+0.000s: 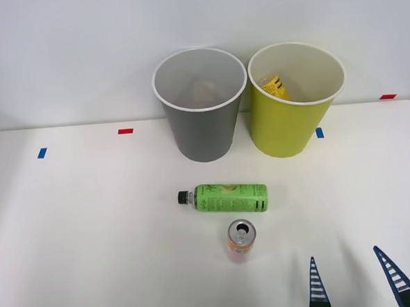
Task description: Put cans in the gray bin, plastic bottles in the light green bin
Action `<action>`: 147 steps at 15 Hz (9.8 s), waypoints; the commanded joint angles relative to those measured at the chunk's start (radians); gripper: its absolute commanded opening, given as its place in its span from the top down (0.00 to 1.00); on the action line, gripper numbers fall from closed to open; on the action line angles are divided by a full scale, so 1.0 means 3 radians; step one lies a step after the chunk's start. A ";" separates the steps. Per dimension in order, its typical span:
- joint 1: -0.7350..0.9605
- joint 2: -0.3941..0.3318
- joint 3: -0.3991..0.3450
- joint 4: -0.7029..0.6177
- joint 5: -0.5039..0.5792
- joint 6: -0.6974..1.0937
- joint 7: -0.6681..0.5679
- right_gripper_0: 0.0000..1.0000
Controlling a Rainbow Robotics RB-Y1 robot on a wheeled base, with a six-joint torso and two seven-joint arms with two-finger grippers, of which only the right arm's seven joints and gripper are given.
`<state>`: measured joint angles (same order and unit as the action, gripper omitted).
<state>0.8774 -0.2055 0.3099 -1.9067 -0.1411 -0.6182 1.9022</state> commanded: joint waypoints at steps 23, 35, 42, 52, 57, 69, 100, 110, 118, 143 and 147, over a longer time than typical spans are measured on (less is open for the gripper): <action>0.0000 0.0000 0.0000 0.0000 0.0000 0.0000 0.0000 0.00; 0.0000 0.0000 0.0000 0.0000 0.0000 0.0000 0.0000 0.00; -0.0291 -0.0583 0.0343 0.0179 -0.0082 0.0015 -0.0046 0.00; -0.1145 -0.1432 0.1309 0.0184 -0.0982 -0.0128 -0.0046 0.00; -0.1335 -0.1503 0.1427 0.0184 -0.1048 -0.0138 -0.0021 0.00; -0.2061 -0.1156 0.1687 0.0925 -0.1084 -0.0383 0.0020 0.00; -0.2475 -0.1355 0.1074 -0.0593 -0.1391 0.1309 -0.0174 1.00; -0.3221 -0.0373 0.0194 -0.1217 -0.1524 0.3257 -0.0409 1.00; -0.4367 0.0383 -0.0005 0.0128 -0.1355 0.2956 -0.0343 1.00; -0.5139 0.0302 0.0015 0.1350 -0.1079 0.2408 -0.0174 0.00; -0.4806 0.0204 -0.0051 0.0885 -0.1028 0.2408 -0.0087 0.00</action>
<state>-0.5964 -0.1317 0.2985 -1.6021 -0.4566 0.1043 1.8671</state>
